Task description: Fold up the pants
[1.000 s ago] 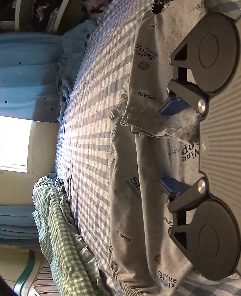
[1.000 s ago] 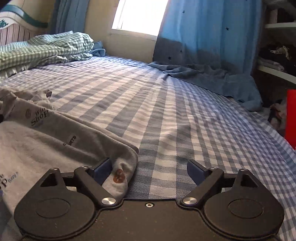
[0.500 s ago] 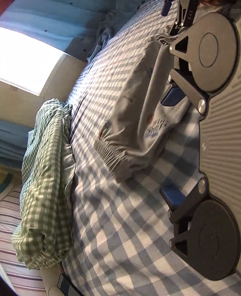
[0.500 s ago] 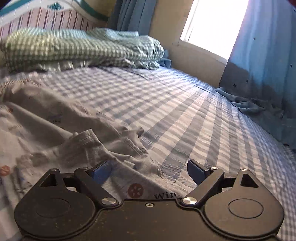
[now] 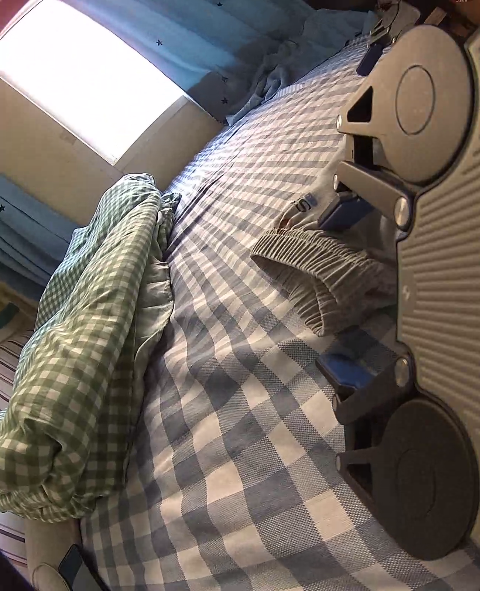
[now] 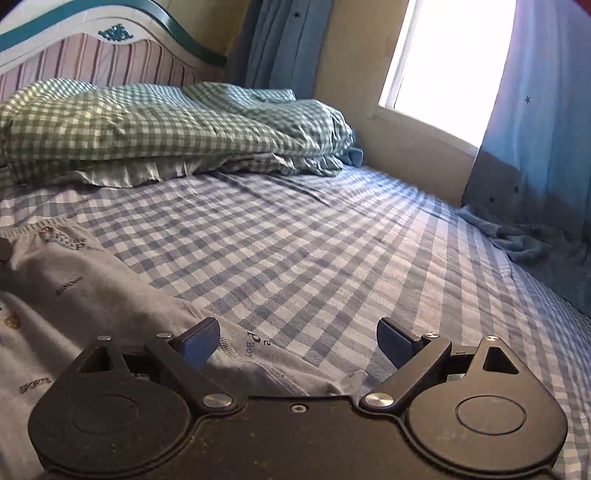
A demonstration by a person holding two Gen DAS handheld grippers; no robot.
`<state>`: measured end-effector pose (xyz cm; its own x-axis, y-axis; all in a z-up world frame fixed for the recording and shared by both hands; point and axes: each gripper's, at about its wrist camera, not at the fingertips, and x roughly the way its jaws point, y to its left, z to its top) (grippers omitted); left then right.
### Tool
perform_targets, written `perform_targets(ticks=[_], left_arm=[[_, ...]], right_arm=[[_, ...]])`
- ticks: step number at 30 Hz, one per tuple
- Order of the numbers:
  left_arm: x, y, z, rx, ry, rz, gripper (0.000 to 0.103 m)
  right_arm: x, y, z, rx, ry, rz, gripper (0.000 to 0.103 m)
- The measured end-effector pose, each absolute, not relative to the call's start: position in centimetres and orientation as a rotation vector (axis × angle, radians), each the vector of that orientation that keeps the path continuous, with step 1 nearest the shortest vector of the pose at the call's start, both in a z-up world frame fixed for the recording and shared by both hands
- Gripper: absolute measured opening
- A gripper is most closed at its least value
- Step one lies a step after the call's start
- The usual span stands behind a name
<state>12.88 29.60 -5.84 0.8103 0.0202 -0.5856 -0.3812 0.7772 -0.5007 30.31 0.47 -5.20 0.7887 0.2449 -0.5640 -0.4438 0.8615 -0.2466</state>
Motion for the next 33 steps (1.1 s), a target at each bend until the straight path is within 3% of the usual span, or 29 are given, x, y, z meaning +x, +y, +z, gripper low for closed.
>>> perform_targets(ticks=[3,7,11,17,19,20,22,24,33], left_arm=[[13.2,29.5,-5.7,-0.636,0.614,0.246,0.074],[13.4,29.6,-5.7,-0.653,0.614,0.243,0.075],[12.3,30.0,-6.2,-0.709,0.568,0.206,0.079],[10.9,29.8,-6.9,-0.74,0.51,0.184,0.077],[11.1,29.6,-6.8,-0.748,0.508,0.21,0.067],[11.3,29.6,-6.9,-0.756,0.513,0.224,0.053],[11.6,29.7,-7.1,-0.782,0.525,0.243,0.042],[11.8,29.5,-6.8,-0.78,0.535,0.254,0.022],[13.0,24.1,0.6,-0.506,0.48,0.209,0.015]], right_arm=[[32.3,1.5,-7.0,-0.472,0.589,0.336,0.091],[32.1,0.5,-4.9,-0.42,0.542,0.288,0.087],[27.0,-1.9,-2.5,-0.386,0.467,0.304,0.095],[18.4,-7.2,-2.9,-0.297,0.47,0.209,0.098],[17.0,-8.1,-3.5,-0.255,0.481,0.15,0.098],[16.5,-8.2,-3.9,-0.248,0.488,0.115,0.098],[16.0,-8.1,-5.3,-0.263,0.508,0.061,0.1],[16.2,-7.6,-6.8,-0.303,0.554,0.06,0.1],[15.8,-8.6,-5.8,-0.268,0.495,0.105,0.1]])
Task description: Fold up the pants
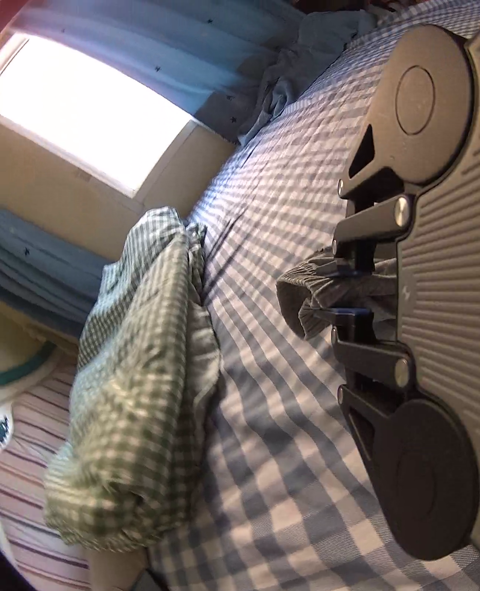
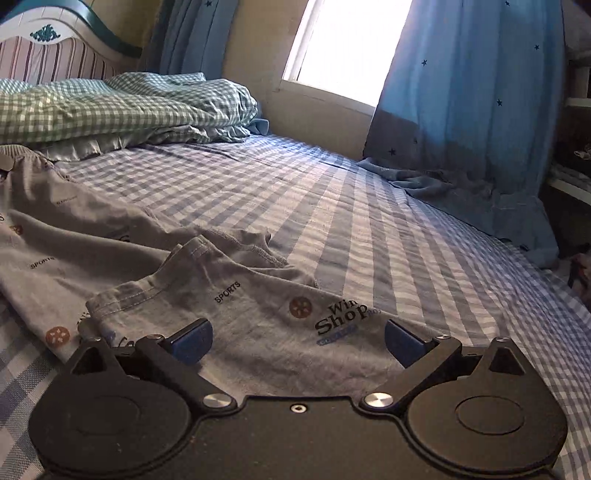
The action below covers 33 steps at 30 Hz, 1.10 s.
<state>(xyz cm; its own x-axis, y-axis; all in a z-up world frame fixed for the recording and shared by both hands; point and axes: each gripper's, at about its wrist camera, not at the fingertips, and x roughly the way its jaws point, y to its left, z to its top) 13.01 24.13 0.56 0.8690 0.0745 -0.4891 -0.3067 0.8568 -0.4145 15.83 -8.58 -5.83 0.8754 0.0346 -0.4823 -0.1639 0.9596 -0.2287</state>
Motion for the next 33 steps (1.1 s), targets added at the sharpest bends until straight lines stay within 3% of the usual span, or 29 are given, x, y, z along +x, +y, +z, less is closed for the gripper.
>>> perform_targets(ticks=[7,12,16,22,24,25,27,29,33], left_arm=[[13.5,12.2,8.5,-0.137,0.398,-0.025,0.015],[12.5,1.0,11.3,0.103,0.356,-0.241,0.015],[11.3,-8.2,10.1,0.263,0.365,-0.429,0.016],[10.5,-18.5,2.1,0.424,0.484,-0.617,0.019],[10.5,-19.9,-0.6,0.425,0.541,-0.635,0.032],[10.3,-20.1,-1.6,0.421,0.567,-0.637,0.034],[9.6,-19.7,-2.5,0.399,0.568,-0.639,0.059],[8.1,-18.3,-2.7,0.392,0.515,-0.622,0.069],[7.3,-15.8,-2.5,0.428,0.49,-0.587,0.07]], right_arm=[[13.8,-15.7,-3.6,-0.138,0.434,0.078,0.1],[11.7,-23.4,-2.7,-0.109,0.4,0.015,0.1],[9.4,-29.4,-2.8,-0.093,0.391,-0.074,0.1],[6.5,-36.0,-5.7,-0.093,0.467,-0.208,0.1],[5.9,-37.1,-6.6,-0.118,0.498,-0.234,0.1],[5.6,-37.4,-6.8,-0.117,0.51,-0.235,0.1],[5.2,-38.1,-7.0,-0.099,0.52,-0.232,0.1],[5.1,-38.4,-6.8,-0.079,0.517,-0.213,0.1],[7.1,-37.9,-5.0,0.071,0.495,-0.055,0.1]])
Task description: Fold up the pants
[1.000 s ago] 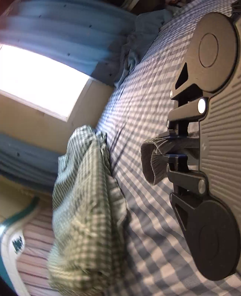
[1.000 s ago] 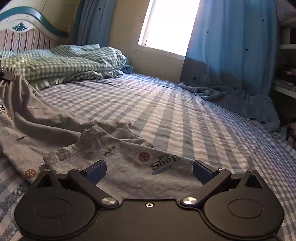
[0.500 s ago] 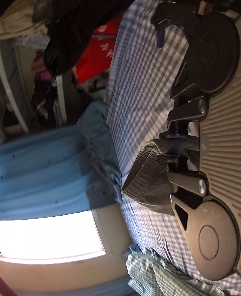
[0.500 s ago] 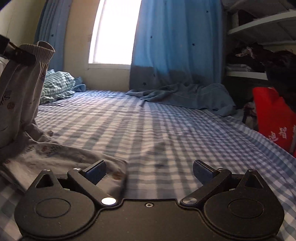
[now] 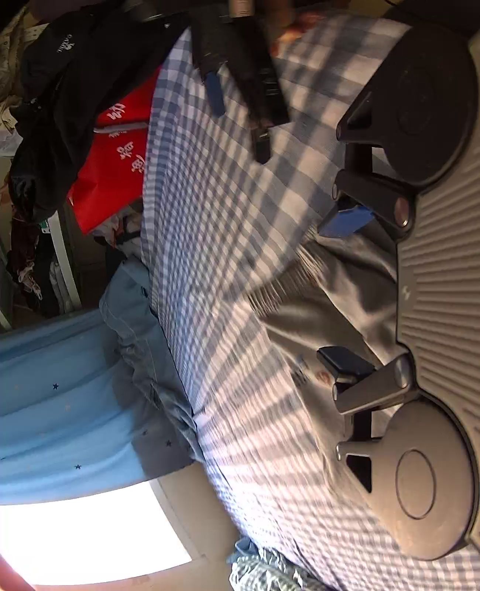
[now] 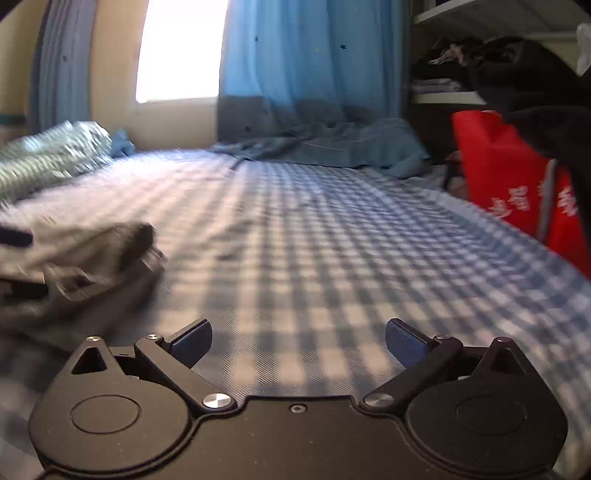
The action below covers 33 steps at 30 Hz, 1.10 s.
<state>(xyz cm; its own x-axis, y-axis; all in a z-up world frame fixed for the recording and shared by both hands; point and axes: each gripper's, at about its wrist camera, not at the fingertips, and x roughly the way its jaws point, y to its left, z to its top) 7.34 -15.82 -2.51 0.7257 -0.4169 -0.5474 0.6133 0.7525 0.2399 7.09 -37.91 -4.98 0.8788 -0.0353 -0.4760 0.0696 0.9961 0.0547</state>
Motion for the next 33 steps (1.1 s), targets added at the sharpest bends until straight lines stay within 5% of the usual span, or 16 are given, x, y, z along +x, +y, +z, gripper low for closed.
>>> perform_targets(ticks=[6,9,10,12,17,22,25,27,29,31,33], left_arm=[[8.2,-14.0,-3.8,0.454,0.539,-0.595,0.076],[8.1,-13.6,-3.8,0.471,0.51,-0.61,0.082],[8.1,-13.6,-3.8,0.479,0.516,-0.621,0.076],[8.2,-14.0,-3.8,0.503,0.552,-0.646,0.007],[6.8,-14.0,-4.0,0.497,0.579,-0.68,0.002],[5.7,-14.2,-6.1,0.504,0.6,-0.648,0.002],[5.2,-12.8,-5.5,0.411,0.599,-0.639,0.007],[4.4,-11.2,-4.5,0.343,0.586,-0.629,0.029],[3.6,-9.0,-3.3,0.279,0.563,-0.585,0.037],[3.3,-6.5,-2.7,0.267,0.543,-0.532,0.042],[3.7,-4.1,-2.1,0.313,0.503,-0.468,0.068]], right_arm=[[14.5,-36.7,-4.5,0.441,0.536,0.319,0.092],[17.7,-35.7,-5.4,0.47,0.603,0.308,0.061],[18.4,-35.5,-5.6,0.468,0.626,0.301,0.052],[18.9,-34.9,-5.6,0.442,0.642,0.286,0.022],[17.1,-35.2,-3.8,0.457,0.579,0.268,0.0],[16.5,-36.3,-4.3,0.43,0.633,0.199,0.0],[15.2,-35.5,-4.6,0.405,0.645,0.171,0.021],[13.7,-34.6,-3.4,0.348,0.597,0.174,0.046],[12.4,-33.4,-2.1,0.289,0.549,0.199,0.06],[11.8,-32.1,-1.2,0.239,0.542,0.252,0.069],[11.4,-30.7,-0.8,0.181,0.563,0.311,0.074]])
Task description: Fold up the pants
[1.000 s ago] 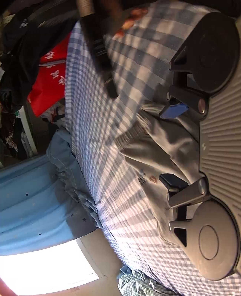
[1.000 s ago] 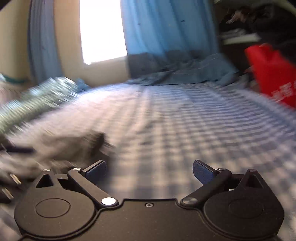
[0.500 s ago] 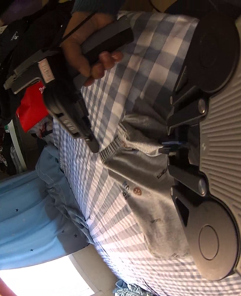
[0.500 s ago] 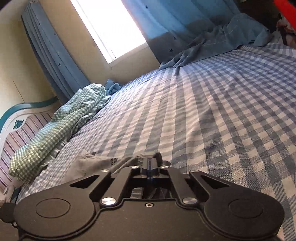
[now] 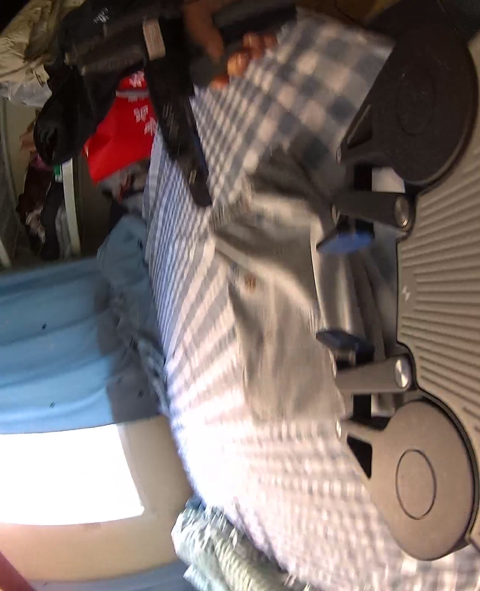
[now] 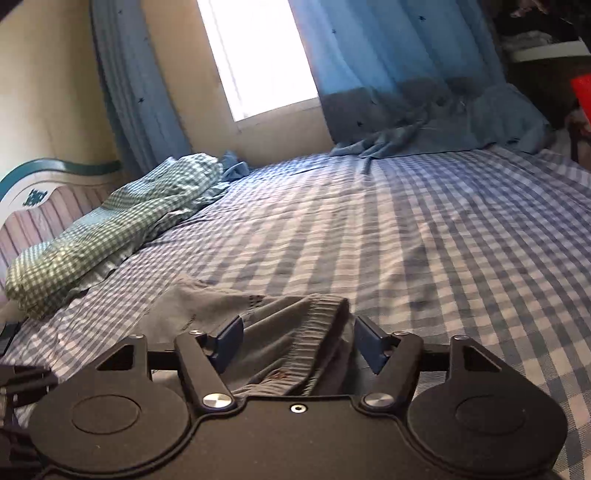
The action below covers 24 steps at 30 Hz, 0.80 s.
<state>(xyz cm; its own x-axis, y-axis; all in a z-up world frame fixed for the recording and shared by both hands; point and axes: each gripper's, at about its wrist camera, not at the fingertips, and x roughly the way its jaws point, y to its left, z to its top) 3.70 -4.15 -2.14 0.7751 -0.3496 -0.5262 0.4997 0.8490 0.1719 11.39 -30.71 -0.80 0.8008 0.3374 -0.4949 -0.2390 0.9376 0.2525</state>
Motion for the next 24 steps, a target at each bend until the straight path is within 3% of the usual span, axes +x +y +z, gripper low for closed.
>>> perform_targets(ticks=[2,10,16,21,24], left_arm=[[4.3,-2.1,-2.2,0.405,0.453,-0.446,0.073],[9.6,0.6,-4.1,0.703,0.49,-0.717,0.072],[11.4,0.8,-4.4,0.683,0.577,-0.859,0.058],[12.6,1.0,-4.1,0.665,0.619,-0.865,0.033],[11.9,0.4,-3.9,0.694,0.616,-0.822,0.024]], right_arm=[[11.1,-29.3,-1.0,0.1,0.589,0.351,0.076],[10.8,-27.2,-1.9,0.041,0.694,0.41,0.078],[15.4,-25.5,-0.3,0.106,0.699,0.529,0.079],[22.4,-20.5,-0.5,0.121,0.746,0.64,0.068],[24.9,-16.9,-0.8,0.011,0.791,0.639,0.06]])
